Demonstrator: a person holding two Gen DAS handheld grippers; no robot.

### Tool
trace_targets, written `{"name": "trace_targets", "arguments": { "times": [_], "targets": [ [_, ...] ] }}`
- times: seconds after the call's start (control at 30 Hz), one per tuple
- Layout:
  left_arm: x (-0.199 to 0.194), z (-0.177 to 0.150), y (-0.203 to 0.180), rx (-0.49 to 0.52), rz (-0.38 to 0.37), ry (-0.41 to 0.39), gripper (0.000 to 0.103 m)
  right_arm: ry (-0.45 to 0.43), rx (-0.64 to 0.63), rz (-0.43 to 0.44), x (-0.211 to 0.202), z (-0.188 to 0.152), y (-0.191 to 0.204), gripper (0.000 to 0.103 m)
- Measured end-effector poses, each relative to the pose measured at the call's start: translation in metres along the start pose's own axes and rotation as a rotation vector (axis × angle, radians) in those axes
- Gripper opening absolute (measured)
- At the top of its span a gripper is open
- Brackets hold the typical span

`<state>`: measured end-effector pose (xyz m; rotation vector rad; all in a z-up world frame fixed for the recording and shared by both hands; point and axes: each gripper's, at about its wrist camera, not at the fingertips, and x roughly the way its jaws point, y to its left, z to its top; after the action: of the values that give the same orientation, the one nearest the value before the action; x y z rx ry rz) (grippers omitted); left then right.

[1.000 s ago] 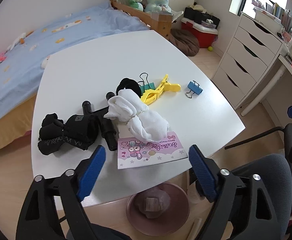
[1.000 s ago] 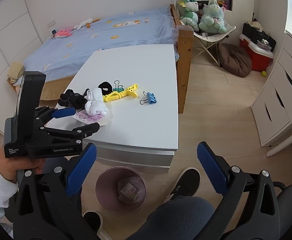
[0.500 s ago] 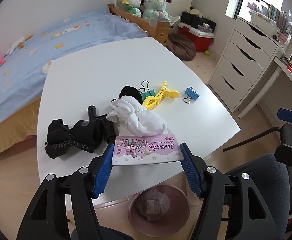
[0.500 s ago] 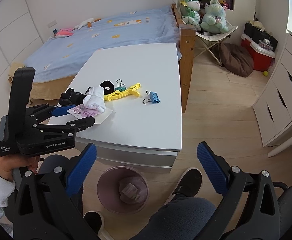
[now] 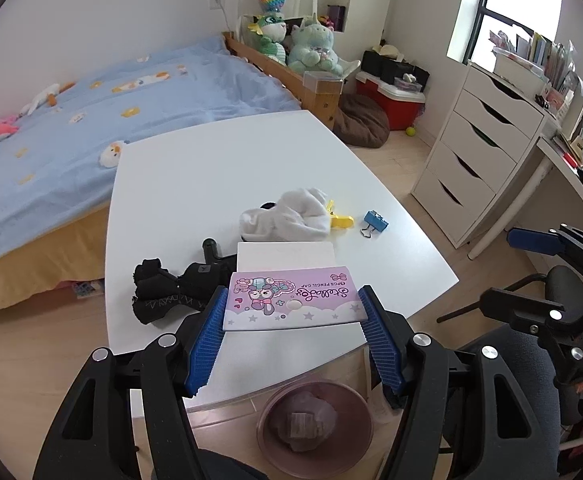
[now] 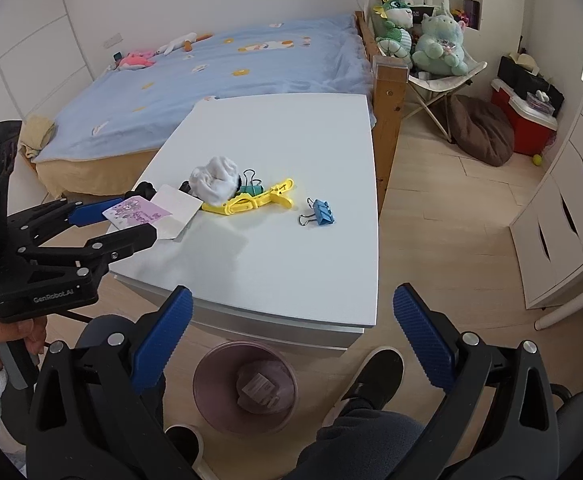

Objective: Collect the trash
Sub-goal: 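Grasp the pink card with the left gripper and lift it, then grasp the blue binder clip with the right gripper while the left gripper holds the card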

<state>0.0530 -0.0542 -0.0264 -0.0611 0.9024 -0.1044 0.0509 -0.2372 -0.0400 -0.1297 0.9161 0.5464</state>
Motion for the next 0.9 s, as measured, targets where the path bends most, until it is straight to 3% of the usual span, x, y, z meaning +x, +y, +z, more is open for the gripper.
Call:
{"name": "trace_targets", "arguments": {
  "times": [0.63, 0.7, 0.77, 0.9],
  "targets": [
    [-0.029, -0.005, 0.019, -0.037, 0.007, -0.055, 0.063, 0.079, -0.159, -0.049, 0.071, 0.053, 0.003, 0.098],
    [-0.029, -0.006, 0.021, -0.042, 0.008, -0.054, 0.063, 0.085, -0.177, -0.055, 0.079, 0.057, 0.001, 0.093],
    [-0.029, -0.008, 0.023, -0.047, 0.009, -0.053, 0.063, 0.102, -0.194, -0.065, 0.088, 0.061, 0.000, 0.079],
    [-0.029, -0.010, 0.027, -0.059, 0.010, -0.050, 0.063, 0.126, -0.217, -0.079, 0.102, 0.065, -0.001, 0.061]
  ]
}}
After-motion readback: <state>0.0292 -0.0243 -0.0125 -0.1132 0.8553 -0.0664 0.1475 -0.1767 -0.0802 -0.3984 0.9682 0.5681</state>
